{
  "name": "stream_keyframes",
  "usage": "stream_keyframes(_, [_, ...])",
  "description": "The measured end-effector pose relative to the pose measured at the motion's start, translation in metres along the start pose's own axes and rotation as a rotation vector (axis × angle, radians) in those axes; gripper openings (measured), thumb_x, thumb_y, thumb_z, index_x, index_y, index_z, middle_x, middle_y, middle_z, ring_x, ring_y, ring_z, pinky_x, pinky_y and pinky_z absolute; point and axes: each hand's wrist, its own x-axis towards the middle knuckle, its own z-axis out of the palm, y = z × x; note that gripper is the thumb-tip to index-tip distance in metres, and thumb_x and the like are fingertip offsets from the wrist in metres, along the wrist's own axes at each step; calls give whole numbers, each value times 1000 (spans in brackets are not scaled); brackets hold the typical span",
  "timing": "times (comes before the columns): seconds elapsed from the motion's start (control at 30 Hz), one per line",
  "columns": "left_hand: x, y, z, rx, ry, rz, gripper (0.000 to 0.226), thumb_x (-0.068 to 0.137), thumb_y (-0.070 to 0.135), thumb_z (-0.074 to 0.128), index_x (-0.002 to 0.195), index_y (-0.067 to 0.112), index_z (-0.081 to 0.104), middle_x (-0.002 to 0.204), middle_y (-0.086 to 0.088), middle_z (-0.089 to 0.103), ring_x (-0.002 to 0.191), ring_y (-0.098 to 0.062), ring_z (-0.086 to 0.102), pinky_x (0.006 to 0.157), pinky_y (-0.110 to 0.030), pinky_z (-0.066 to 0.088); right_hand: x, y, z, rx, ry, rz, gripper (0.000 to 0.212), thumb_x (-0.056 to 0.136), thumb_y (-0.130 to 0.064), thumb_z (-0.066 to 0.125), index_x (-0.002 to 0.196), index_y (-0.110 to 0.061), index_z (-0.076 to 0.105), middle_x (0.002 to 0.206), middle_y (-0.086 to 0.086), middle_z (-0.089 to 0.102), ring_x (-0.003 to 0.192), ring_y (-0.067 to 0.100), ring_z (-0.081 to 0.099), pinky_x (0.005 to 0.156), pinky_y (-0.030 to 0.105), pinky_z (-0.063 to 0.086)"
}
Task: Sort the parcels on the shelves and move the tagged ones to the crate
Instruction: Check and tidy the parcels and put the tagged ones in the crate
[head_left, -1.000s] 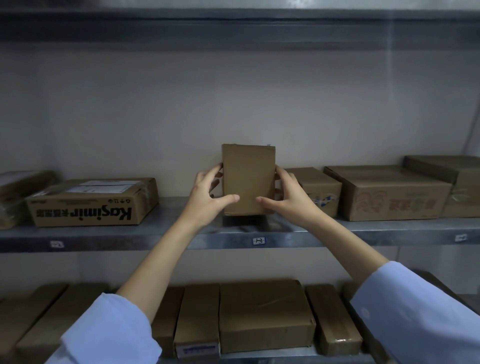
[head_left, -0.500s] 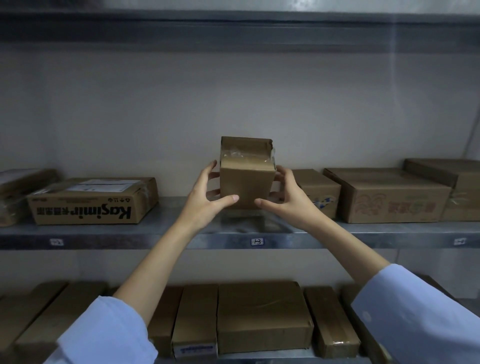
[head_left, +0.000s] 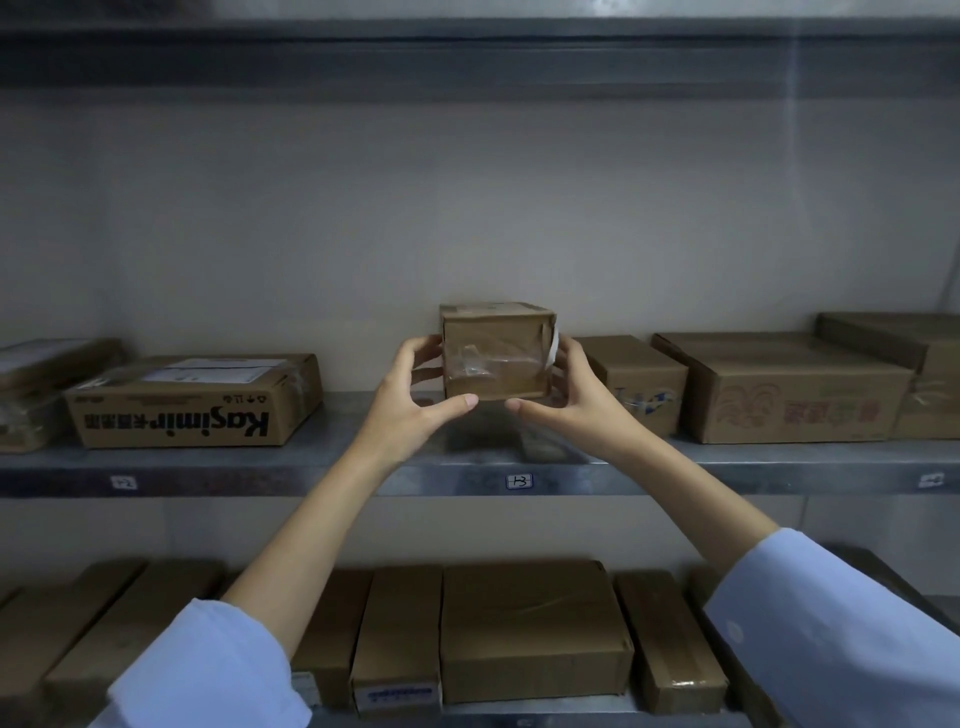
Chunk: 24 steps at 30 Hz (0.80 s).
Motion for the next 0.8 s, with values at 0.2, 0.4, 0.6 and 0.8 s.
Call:
stream_keyframes(0.2, [-3,-1,0,8,60,-35,63,73,28,84,121,24,45,125,14,55,114,4,53,98,-23,43,3,-1,4,63,2,4,90,78,-30,81,144,-17,22,149,1,40,139,16,40,114,44,38])
stream_keyframes(0.4, [-6,6,0,23,69,-10,84,75,21,83,144,22,36,142,3,47,130,-13,47,108,-41,43,1,-6,5,41,57,-56,81,81,-22,79,141,-21,25,148,-1,37,137,15,41,111,42,41])
stream_keyframes(0.6, [-5,7,4,61,80,-8,78,77,20,82,144,21,43,142,-3,49,131,-17,46,106,-45,44,-2,-7,8,-32,69,-103,90,83,-21,78,152,-28,20,143,-10,45,135,9,43,111,37,41])
stream_keyframes(0.8, [-3,0,8,54,71,-20,74,79,21,81,142,21,42,138,5,51,127,-18,50,107,-37,43,1,-2,8,-47,73,-79,79,84,-25,76,145,-35,27,125,-33,44,131,10,46,108,42,43])
